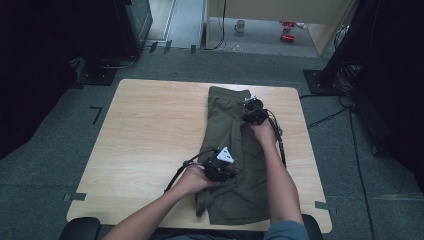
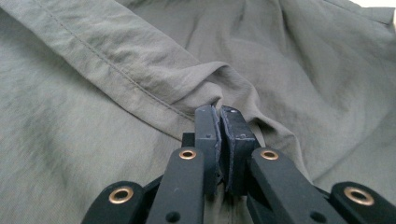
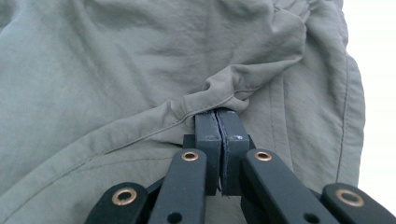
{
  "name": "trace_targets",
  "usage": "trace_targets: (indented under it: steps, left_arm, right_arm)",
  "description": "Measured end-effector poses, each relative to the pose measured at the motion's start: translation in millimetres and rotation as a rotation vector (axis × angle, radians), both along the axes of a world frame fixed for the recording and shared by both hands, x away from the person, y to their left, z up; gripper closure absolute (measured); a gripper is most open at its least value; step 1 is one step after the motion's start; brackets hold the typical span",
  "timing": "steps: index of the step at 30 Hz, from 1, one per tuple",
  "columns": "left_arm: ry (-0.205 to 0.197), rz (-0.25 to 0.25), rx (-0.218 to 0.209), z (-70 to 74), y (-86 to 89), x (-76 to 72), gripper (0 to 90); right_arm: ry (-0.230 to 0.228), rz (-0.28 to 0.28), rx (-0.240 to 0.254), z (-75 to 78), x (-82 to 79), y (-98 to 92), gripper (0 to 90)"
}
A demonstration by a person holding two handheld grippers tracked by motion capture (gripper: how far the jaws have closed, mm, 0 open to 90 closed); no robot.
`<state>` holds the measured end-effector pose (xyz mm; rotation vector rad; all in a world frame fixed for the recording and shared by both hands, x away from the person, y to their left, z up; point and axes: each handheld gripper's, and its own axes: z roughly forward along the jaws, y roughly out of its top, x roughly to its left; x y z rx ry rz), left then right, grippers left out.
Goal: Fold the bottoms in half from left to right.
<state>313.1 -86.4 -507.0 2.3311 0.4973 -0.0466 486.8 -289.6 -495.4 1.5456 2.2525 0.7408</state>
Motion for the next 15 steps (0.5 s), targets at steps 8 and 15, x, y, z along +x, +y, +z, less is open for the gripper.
trace_targets:
  steps: [8, 15]
  left_arm:
    - [-0.006, 0.048, 0.030, 3.0, 52.0, 24.4, 86.4]
    - [-0.032, 0.127, 0.063, 5.7, 100.7, 49.5, 86.3]
  right_arm:
    - [-0.029, 0.009, 0.017, -3.0, 0.7, 17.8, 88.7]
    - [-0.064, 0.013, 0.040, -6.3, 1.5, 35.4, 88.7]
